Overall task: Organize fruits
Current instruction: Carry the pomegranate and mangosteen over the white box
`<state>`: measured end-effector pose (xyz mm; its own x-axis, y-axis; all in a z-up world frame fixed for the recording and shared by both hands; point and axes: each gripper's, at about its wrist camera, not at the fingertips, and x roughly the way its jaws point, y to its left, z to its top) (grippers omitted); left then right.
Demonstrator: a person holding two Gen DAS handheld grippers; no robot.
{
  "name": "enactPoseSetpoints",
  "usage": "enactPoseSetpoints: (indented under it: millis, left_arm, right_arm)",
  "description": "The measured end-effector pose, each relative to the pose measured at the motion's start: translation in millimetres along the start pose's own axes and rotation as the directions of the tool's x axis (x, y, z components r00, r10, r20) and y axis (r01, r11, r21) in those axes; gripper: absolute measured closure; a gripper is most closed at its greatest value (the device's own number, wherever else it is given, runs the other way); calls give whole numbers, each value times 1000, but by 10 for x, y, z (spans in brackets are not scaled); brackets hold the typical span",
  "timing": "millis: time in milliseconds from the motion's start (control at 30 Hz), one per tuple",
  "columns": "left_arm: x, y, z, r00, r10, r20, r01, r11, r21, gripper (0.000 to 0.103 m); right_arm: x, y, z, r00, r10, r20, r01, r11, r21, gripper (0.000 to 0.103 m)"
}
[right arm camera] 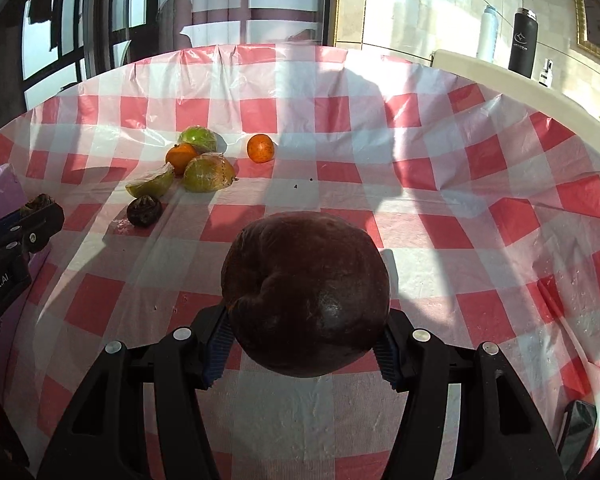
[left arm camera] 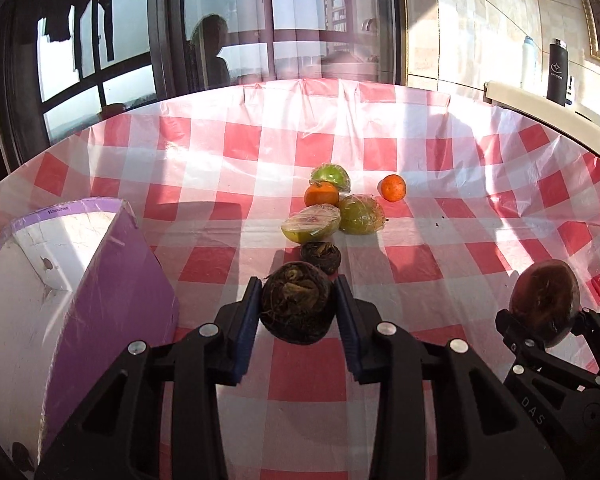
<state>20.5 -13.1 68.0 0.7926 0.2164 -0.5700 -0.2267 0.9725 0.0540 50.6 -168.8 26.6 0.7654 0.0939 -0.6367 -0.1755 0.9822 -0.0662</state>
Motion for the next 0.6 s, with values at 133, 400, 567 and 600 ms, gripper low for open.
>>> enactPoseSetpoints:
  millis: [133,400,567,600]
  left_arm:
    - [-296,65,8,999,-19,30,19,1000,-1,66]
    - [-807,214,30,994,-57,94,58,998,-6,66]
    - [-1100,357,9,988,-64,138,67,998,-18,66]
    - [-1157,401,5,987,-63,148,67,997,-23,66]
  right_arm:
    - [-197,84,-85,1000,-9,3,9,1000,-30,44]
    - [-572,161,-181,998,-50,26,52,998,-43,44]
    - [-840,255,-172,995,-70,66,74,995,-64,44]
    - [-896,287,-169,994,-73,76,78,994,-71,44]
